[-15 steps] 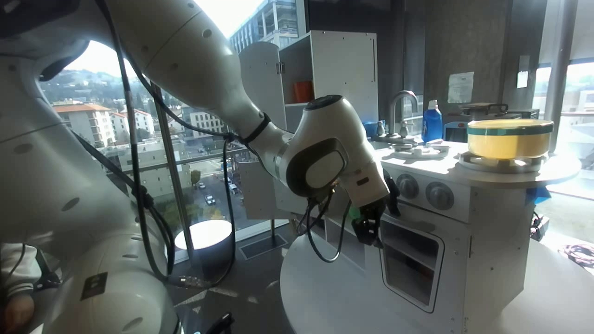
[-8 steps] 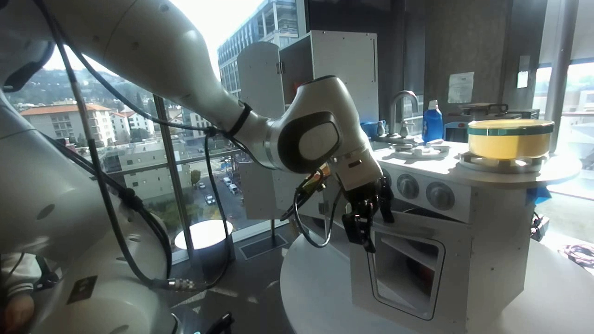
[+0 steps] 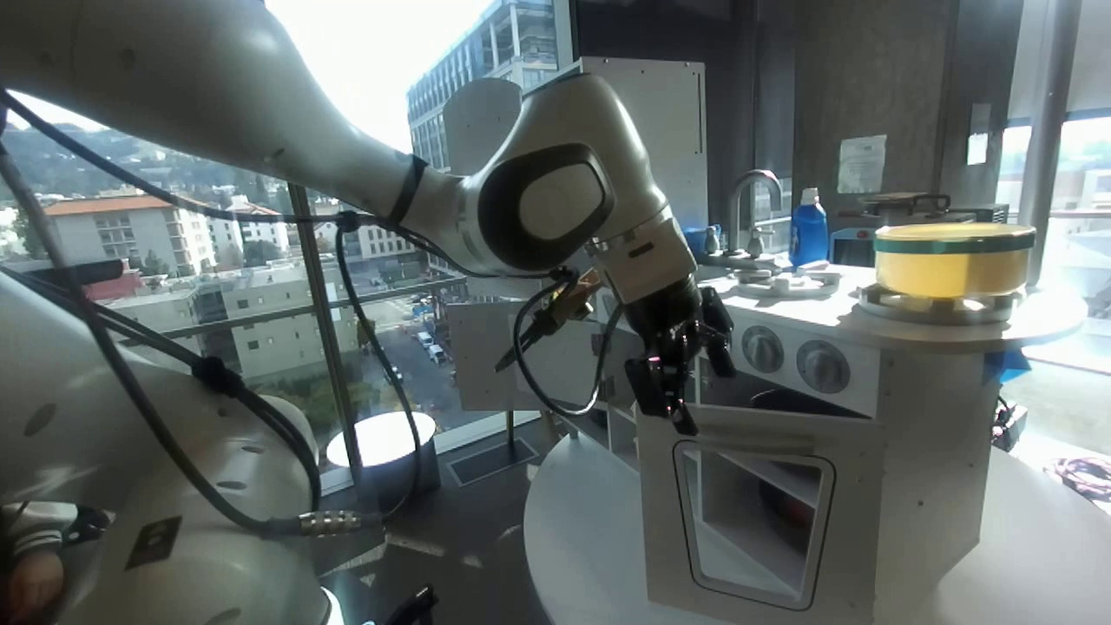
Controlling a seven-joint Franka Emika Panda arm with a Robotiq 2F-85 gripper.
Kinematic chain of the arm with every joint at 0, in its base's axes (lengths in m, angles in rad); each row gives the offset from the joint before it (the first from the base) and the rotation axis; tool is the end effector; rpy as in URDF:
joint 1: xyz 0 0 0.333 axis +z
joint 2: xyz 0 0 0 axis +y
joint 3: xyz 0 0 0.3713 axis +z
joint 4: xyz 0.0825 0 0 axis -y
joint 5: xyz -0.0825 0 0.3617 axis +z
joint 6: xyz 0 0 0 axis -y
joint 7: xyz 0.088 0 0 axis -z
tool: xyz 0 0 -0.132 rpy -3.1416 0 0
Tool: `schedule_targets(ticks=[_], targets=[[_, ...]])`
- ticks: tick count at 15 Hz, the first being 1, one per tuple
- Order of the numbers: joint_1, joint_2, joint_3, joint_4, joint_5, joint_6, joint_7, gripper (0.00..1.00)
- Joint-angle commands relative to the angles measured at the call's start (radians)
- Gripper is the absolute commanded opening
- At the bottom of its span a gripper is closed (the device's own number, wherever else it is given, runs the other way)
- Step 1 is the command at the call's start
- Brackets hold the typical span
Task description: Open all the kitchen cabinet doors, beginning with the left upper and ending with the right lower door
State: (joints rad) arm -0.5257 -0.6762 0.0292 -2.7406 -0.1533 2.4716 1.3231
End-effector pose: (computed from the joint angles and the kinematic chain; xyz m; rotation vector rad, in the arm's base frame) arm 0.2832 -0.1548 0.4892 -1.9784 2.3017 -0.6564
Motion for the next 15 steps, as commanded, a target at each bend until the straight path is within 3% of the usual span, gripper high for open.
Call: schedule_targets(ticks=[1, 5, 9, 12, 15], targets=[[0.064, -0.149, 0.045, -0.028, -0.024, -0.01, -0.033, 1.0], [0.165, -0.137, 0.126, -0.001, -0.009, 0.053, -0.058, 1.0], [0.219, -0.036, 0.203, -0.004, -0.021, 0.147, -0.07, 1.0], [0.186, 0.048, 0.269, 0.0, -0.069, 0.185, -0.054, 1.0], [0.083, 0.111, 0.36, 0.013, -0.21, 0.158, 0.023, 1.0]])
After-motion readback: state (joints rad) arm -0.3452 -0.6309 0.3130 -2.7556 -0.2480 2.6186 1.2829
